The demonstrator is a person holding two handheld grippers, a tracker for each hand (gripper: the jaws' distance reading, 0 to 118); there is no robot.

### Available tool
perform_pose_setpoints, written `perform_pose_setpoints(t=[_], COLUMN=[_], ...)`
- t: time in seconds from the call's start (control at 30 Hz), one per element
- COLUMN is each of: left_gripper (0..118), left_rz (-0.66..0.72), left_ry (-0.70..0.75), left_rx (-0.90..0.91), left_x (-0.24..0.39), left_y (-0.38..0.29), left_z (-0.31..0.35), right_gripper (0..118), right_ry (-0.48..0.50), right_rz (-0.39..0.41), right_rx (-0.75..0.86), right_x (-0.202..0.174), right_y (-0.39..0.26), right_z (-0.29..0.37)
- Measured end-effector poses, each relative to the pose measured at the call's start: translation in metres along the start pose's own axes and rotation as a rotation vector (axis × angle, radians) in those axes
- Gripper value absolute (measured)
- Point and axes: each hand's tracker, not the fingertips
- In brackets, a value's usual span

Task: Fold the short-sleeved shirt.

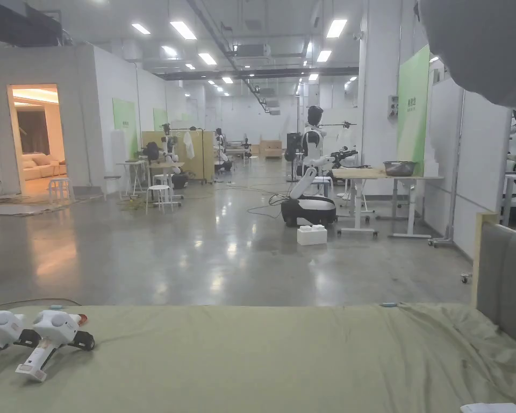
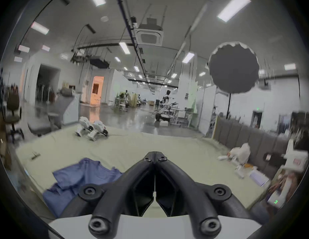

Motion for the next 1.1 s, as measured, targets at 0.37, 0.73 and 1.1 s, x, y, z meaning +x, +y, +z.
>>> perform_pose_setpoints(t=[0.37,0.73,1.1], left_gripper=[0,18,91], left_rz=[-0.018,0.078,0.089], left_ry=[-0.023,0.129,0.148], left_rx=[-0.002,-0.153,-0.553], left_x=[-0.001,-0.094,-0.187], left_y=[0.007,-0.009,-0.102], left_z=[-0.001,-0.028,-0.189], right_gripper=[0,0,0], right_ry=[0.043,0.093,0.086], right_rz=[0.003,0.039,0.108], right_rx=[0.017,-0.098,-0.275], right_x=[-0.012,-0.023,-0.046], right_y=[0.011,-0.016,-0.054], right_z=[0.003,-0.016,-0.057])
